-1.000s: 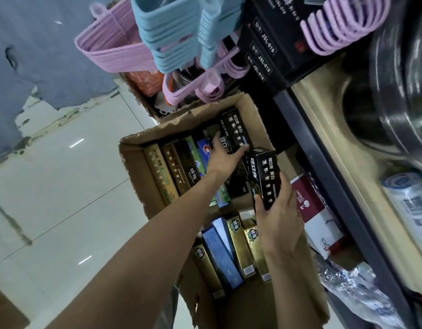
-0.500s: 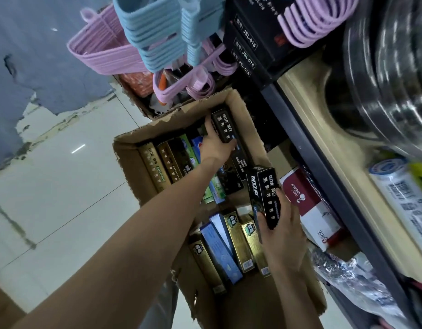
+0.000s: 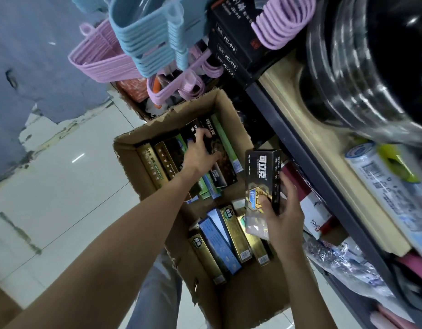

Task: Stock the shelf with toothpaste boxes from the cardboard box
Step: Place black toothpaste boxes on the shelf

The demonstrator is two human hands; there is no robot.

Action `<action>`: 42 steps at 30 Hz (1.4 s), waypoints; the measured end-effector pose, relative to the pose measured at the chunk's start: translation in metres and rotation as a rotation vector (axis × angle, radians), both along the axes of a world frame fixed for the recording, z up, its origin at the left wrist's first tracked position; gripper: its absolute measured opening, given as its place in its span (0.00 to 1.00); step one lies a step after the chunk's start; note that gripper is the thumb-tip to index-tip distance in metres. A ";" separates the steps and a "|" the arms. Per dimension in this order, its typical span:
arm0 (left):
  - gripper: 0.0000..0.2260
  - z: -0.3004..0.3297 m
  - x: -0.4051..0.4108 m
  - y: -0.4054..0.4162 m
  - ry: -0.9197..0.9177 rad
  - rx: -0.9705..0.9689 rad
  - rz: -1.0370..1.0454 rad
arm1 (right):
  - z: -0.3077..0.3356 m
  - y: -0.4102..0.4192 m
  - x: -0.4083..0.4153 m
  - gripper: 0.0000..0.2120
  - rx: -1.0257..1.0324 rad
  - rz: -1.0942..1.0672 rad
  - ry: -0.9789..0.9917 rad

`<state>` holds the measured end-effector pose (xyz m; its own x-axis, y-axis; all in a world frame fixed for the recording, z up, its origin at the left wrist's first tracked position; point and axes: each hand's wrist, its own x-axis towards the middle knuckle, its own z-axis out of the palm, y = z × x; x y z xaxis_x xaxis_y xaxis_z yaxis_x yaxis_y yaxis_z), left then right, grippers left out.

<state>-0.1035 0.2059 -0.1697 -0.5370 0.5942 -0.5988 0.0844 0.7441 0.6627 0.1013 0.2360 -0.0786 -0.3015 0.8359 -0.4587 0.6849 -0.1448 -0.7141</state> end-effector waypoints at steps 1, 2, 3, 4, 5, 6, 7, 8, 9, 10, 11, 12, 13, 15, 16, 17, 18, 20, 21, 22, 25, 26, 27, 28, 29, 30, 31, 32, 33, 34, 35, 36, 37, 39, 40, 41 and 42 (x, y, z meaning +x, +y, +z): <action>0.29 0.013 0.000 -0.008 -0.012 0.040 -0.021 | 0.011 0.003 -0.001 0.27 -0.055 -0.042 0.039; 0.35 0.029 0.000 -0.017 -0.021 0.088 -0.020 | 0.022 0.006 -0.002 0.25 -0.104 -0.069 0.074; 0.42 0.049 -0.001 -0.025 -0.043 0.135 0.005 | 0.035 0.008 -0.003 0.24 -0.143 -0.080 0.107; 0.47 0.071 -0.001 -0.034 -0.077 0.175 0.048 | 0.049 0.011 -0.004 0.22 -0.176 -0.080 0.133; 0.50 0.092 -0.002 -0.044 -0.118 0.205 0.103 | 0.064 0.013 -0.007 0.21 -0.207 -0.071 0.151; 0.51 0.114 -0.004 -0.053 -0.163 0.228 0.163 | 0.081 0.014 -0.009 0.21 -0.231 -0.057 0.163; 0.50 0.137 -0.006 -0.061 -0.204 0.230 0.219 | 0.099 0.014 -0.013 0.21 -0.255 -0.047 0.174; 0.46 0.160 -0.009 -0.068 -0.230 0.219 0.257 | 0.119 0.013 -0.017 0.20 -0.275 -0.040 0.196; 0.39 0.186 -0.011 -0.073 -0.255 0.212 0.281 | 0.139 0.012 -0.022 0.18 -0.286 -0.030 0.225; 0.30 0.213 -0.013 -0.077 -0.288 0.221 0.305 | 0.158 0.010 -0.026 0.15 -0.289 -0.022 0.255; 0.22 0.237 -0.014 -0.081 -0.332 0.253 0.340 | 0.176 0.009 -0.030 0.13 -0.287 -0.015 0.280; 0.16 0.262 -0.015 -0.084 -0.380 0.309 0.372 | 0.194 0.007 -0.033 0.12 -0.286 -0.014 0.300; 0.13 0.285 -0.014 -0.087 -0.418 0.358 0.395 | 0.212 0.004 -0.036 0.13 -0.286 -0.019 0.321; 0.12 0.322 -0.015 -0.090 -0.455 0.414 0.407 | 0.244 0.001 -0.040 0.16 -0.264 -0.005 0.366; 0.13 0.339 -0.016 -0.091 -0.451 0.427 0.407 | 0.262 0.000 -0.042 0.17 -0.248 0.018 0.381; 0.14 0.358 -0.019 -0.091 -0.435 0.437 0.405 | 0.281 -0.001 -0.045 0.18 -0.235 0.048 0.403; 0.14 0.376 -0.022 -0.090 -0.412 0.448 0.396 | 0.299 0.000 -0.048 0.19 -0.218 0.081 0.431; 0.13 0.408 -0.028 -0.088 -0.376 0.473 0.360 | 0.331 0.004 -0.054 0.18 -0.190 0.123 0.476; 0.11 0.423 -0.031 -0.086 -0.356 0.486 0.350 | 0.344 0.007 -0.057 0.18 -0.179 0.143 0.485; 0.10 0.438 -0.034 -0.085 -0.338 0.508 0.333 | 0.356 0.011 -0.059 0.18 -0.169 0.165 0.492; 0.13 0.465 -0.050 -0.072 -0.333 0.538 0.279 | 0.384 0.023 -0.067 0.20 -0.162 0.177 0.544; 0.12 0.471 -0.055 -0.066 -0.322 0.543 0.258 | 0.391 0.027 -0.069 0.21 -0.150 0.174 0.559; 0.10 0.475 -0.062 -0.058 -0.302 0.548 0.227 | 0.398 0.032 -0.071 0.21 -0.130 0.170 0.569; 0.09 0.476 -0.070 -0.050 -0.286 0.556 0.190 | 0.402 0.037 -0.074 0.21 -0.108 0.163 0.566; 0.08 0.479 -0.076 -0.042 -0.269 0.557 0.159 | 0.404 0.041 -0.077 0.22 -0.085 0.157 0.558; 0.07 0.480 -0.081 -0.034 -0.252 0.564 0.128 | 0.402 0.047 -0.079 0.22 -0.055 0.141 0.535; 0.07 0.483 -0.085 -0.028 -0.240 0.577 0.093 | 0.399 0.053 -0.082 0.22 -0.018 0.109 0.505; 0.07 0.483 -0.090 -0.022 -0.228 0.591 0.058 | 0.395 0.058 -0.084 0.21 0.027 0.058 0.472; 0.08 0.484 -0.094 -0.017 -0.218 0.597 0.024 | 0.390 0.066 -0.085 0.21 0.084 0.002 0.427; 0.08 0.482 -0.099 -0.012 -0.209 0.591 -0.008 | 0.386 0.075 -0.088 0.21 0.155 -0.040 0.366; 0.08 0.481 -0.103 -0.007 -0.214 0.585 -0.023 | 0.382 0.085 -0.090 0.20 0.237 -0.058 0.284; 0.07 0.477 -0.109 -0.003 -0.211 0.568 -0.032 | 0.377 0.097 -0.092 0.20 0.321 -0.043 0.192; 0.07 0.477 -0.112 0.000 -0.206 0.556 -0.033 | 0.372 0.110 -0.094 0.20 0.408 0.007 0.089; 0.13 0.476 -0.119 0.007 -0.176 0.531 -0.035 | 0.362 0.139 -0.100 0.22 0.557 0.141 -0.127; 0.15 0.473 -0.125 0.010 -0.149 0.532 -0.048 | 0.357 0.156 -0.104 0.22 0.615 0.195 -0.215; 0.15 0.472 -0.128 0.012 -0.116 0.539 -0.071 | 0.354 0.172 -0.110 0.22 0.663 0.236 -0.279; 0.17 0.469 -0.133 0.016 -0.081 0.536 -0.104 | 0.350 0.188 -0.116 0.21 0.705 0.270 -0.328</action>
<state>-0.2362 0.2214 0.2988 -0.4243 0.8746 -0.2344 0.0726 0.2909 0.9540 -0.0146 0.4240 0.2717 -0.4755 0.8785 0.0467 0.8217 0.4624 -0.3331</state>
